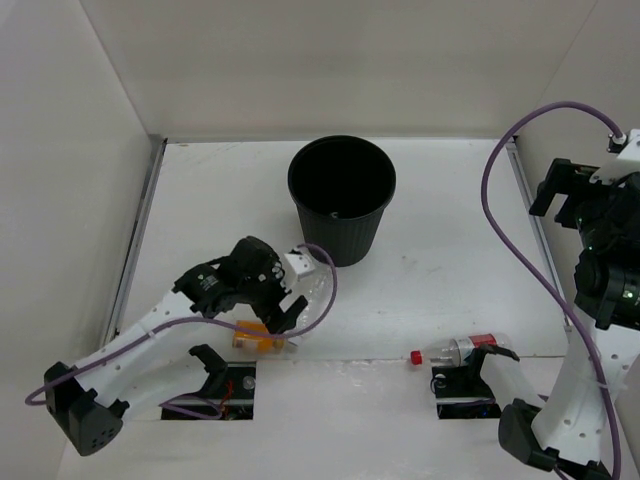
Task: Put the plastic bottles in the bin
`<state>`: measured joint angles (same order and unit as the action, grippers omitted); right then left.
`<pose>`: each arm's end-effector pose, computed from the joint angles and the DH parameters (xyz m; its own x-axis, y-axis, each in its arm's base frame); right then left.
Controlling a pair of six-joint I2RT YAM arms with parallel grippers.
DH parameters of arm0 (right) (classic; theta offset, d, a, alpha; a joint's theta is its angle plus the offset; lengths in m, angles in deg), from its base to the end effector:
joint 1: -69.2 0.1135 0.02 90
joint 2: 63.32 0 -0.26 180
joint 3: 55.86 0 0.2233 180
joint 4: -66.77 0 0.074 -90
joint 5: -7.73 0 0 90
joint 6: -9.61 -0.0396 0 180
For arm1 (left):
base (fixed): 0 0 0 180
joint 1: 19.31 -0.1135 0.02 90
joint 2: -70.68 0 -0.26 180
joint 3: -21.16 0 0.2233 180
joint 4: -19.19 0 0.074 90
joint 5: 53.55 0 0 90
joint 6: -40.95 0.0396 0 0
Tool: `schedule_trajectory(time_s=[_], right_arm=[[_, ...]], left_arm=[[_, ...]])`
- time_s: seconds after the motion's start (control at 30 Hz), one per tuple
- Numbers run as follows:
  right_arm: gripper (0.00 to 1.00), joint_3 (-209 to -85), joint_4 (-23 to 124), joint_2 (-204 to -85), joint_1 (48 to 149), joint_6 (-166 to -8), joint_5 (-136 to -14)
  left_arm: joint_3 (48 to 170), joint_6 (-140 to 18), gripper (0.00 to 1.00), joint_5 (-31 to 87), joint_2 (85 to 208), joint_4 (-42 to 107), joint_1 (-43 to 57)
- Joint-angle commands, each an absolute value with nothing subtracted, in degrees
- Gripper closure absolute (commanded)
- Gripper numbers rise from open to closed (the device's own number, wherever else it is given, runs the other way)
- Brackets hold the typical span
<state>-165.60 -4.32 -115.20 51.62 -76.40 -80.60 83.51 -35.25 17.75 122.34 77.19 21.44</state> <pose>0.0851 -0.0257 0.4811 -0.2368 0.0021 -0.9716 0.2590 0.9639 -0.0611 0.1082 -0.1100 0.2769 -0.3540 0.6033 -0.7147 0.8932 0.4446 -0.0671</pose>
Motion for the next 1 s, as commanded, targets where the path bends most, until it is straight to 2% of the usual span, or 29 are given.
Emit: schedule_trajectory(time_s=[0.0,0.2,0.43,0.97], right_arm=[[0.0,-169.1,-5.0,-115.2,51.1,-77.5,-81.5],[0.0,-172.3,-6.4,-114.4,50.5,-76.6,-81.5],[0.0,-177.3,-9.5,-113.9,50.7,-75.9,-81.2],[0.0,-193.9,-18.2,-117.2,52.2,-73.9,-80.3]], left_arm=[[81.7,-29.0,0.0,21.7,121.9,78.5,27.7],[83.0,-14.1,0.0,24.8,121.4,85.0,36.7],[81.4,2.0,0.0,26.3,120.5,93.7,38.9],[77.7,0.7,0.0,34.4,136.5,88.6,42.7]])
